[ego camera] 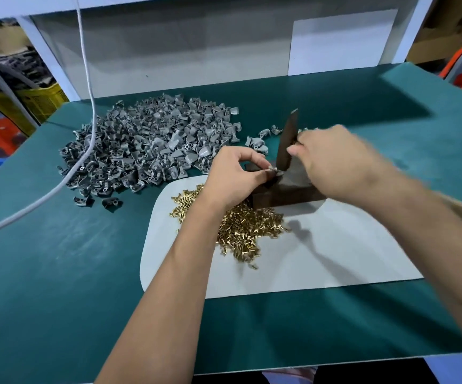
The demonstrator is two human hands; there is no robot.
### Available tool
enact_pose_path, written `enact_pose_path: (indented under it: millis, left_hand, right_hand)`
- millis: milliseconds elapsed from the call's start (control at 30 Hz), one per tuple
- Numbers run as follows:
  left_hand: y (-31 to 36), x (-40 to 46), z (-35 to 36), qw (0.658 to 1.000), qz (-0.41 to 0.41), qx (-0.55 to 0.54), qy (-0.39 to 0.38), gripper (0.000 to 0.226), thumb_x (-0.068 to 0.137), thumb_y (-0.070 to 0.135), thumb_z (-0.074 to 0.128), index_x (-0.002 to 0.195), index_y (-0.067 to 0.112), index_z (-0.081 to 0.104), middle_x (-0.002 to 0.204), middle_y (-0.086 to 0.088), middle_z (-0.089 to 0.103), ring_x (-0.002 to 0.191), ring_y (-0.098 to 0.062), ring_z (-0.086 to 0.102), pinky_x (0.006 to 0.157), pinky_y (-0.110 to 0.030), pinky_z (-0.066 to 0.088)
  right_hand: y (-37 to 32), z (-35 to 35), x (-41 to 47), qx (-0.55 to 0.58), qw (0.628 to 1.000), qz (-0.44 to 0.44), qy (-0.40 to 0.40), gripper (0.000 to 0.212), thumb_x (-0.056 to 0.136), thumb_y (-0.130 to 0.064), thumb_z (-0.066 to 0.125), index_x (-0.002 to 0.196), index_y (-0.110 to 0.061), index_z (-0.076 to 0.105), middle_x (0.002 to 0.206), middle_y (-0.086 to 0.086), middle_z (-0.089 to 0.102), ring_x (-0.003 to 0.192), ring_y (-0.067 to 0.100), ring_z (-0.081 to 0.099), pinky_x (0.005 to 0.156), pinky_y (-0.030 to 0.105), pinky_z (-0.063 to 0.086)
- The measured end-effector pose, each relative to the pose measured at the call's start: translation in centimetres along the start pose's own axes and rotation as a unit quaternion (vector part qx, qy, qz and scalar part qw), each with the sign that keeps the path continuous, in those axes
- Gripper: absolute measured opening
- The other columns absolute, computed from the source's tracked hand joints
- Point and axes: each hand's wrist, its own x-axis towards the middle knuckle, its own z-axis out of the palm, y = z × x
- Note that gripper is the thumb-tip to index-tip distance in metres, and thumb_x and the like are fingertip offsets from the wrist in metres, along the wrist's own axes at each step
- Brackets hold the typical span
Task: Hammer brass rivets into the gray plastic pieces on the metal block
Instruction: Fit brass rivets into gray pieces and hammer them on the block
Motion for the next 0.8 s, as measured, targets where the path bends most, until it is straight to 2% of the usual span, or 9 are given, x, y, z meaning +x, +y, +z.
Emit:
enact_pose_path:
  millis: [33,133,167,200,267,333,467,600,800]
  left_hand:
    - [0.1,-0.1,0.0,1.0,0.001,0.008,0.001,0.008,0.08,0.01,0.086,0.082,0.008,0.078,0.098,0.002,0.076,0.097,-0.011,0.072,0.088,-0.025,0.058]
    - [-0.1,0.1,-0.1,1.0,0.001,0.018,-0.002,0.008,0.08,0.012,0.086,0.08,0.011,0.079,0.096,0.007,0.075,0.091,-0.001,0.069,0.078,-0.009,0.051]
    - [-0.1,0.1,0.0,1.0,-0.001,0.016,-0.001,0.008,0.08,0.011,0.086,0.081,0.01,0.079,0.097,0.008,0.075,0.091,0.001,0.068,0.077,-0.008,0.051]
    - [-0.2,0.1,0.0,1.0,-0.001,0.011,0.0,0.008,0.08,0.011,0.086,0.081,0.009,0.079,0.098,0.008,0.075,0.091,0.001,0.068,0.08,-0.011,0.052]
    - [-0.1,0.1,0.0,1.0,-0.003,0.0,0.001,0.008,0.08,0.008,0.086,0.083,0.007,0.079,0.101,0.004,0.075,0.096,-0.004,0.07,0.091,-0.023,0.056]
    - [0.0,0.0,0.0,1.0,-0.006,-0.002,-0.001,0.007,0.08,0.008,0.086,0.082,0.01,0.079,0.104,0.004,0.074,0.1,-0.004,0.069,0.095,-0.029,0.056]
    - [0.2,-0.1,-0.1,1.0,-0.005,-0.017,-0.014,0.012,0.081,0.006,0.084,0.077,0.016,0.078,0.104,0.006,0.074,0.102,0.006,0.067,0.094,-0.015,0.05]
    - [0.6,-0.3,-0.1,0.996,-0.033,-0.08,-0.024,0.016,0.087,0.004,0.077,0.076,0.015,0.078,0.119,0.0,0.074,0.114,-0.009,0.067,0.107,-0.039,0.051]
    - [0.8,-0.3,-0.1,0.993,-0.048,-0.101,-0.032,0.015,0.089,0.004,0.075,0.076,0.012,0.076,0.119,-0.001,0.073,0.112,-0.008,0.068,0.103,-0.034,0.053]
  right_hand:
    - [0.2,-0.5,0.1,0.002,1.0,0.007,0.02,0.028,0.108,-0.039,0.039,0.087,-0.022,0.049,0.083,0.013,0.058,0.08,0.043,0.057,0.066,0.04,0.043]
    - [0.1,-0.6,-0.1,0.115,0.974,0.012,0.196,0.029,0.106,-0.04,0.04,0.095,-0.018,0.055,0.07,0.009,0.048,0.064,0.037,0.045,0.062,0.04,0.042]
    - [-0.3,-0.4,-0.3,0.123,0.968,0.014,0.217,0.03,0.106,-0.039,0.039,0.099,-0.016,0.057,0.071,0.01,0.048,0.064,0.037,0.044,0.062,0.041,0.042]
    - [-0.5,0.0,-0.2,0.095,0.979,0.019,0.179,0.031,0.107,-0.038,0.037,0.101,-0.015,0.057,0.072,0.011,0.049,0.065,0.037,0.044,0.062,0.041,0.041]
    - [-0.2,0.8,-0.1,0.011,0.999,0.032,0.035,0.031,0.109,-0.034,0.033,0.096,-0.016,0.054,0.085,0.016,0.058,0.074,0.038,0.048,0.066,0.04,0.037]
    - [0.8,0.7,0.0,0.006,0.998,0.058,-0.021,0.033,0.109,-0.035,0.035,0.084,-0.02,0.049,0.089,0.014,0.06,0.078,0.039,0.05,0.07,0.04,0.039]
    - [2.1,0.9,-0.5,0.057,0.995,0.077,0.028,0.029,0.107,-0.038,0.042,0.087,-0.022,0.054,0.073,0.006,0.048,0.075,0.039,0.051,0.068,0.041,0.043]
    - [2.9,1.3,-1.1,0.129,0.981,0.104,0.1,0.033,0.106,-0.038,0.042,0.087,-0.016,0.056,0.075,0.01,0.055,0.073,0.04,0.053,0.063,0.038,0.04]
    - [3.0,1.2,-1.3,0.145,0.981,0.093,0.09,0.032,0.106,-0.034,0.044,0.081,-0.017,0.054,0.07,0.006,0.054,0.071,0.04,0.053,0.063,0.037,0.039]
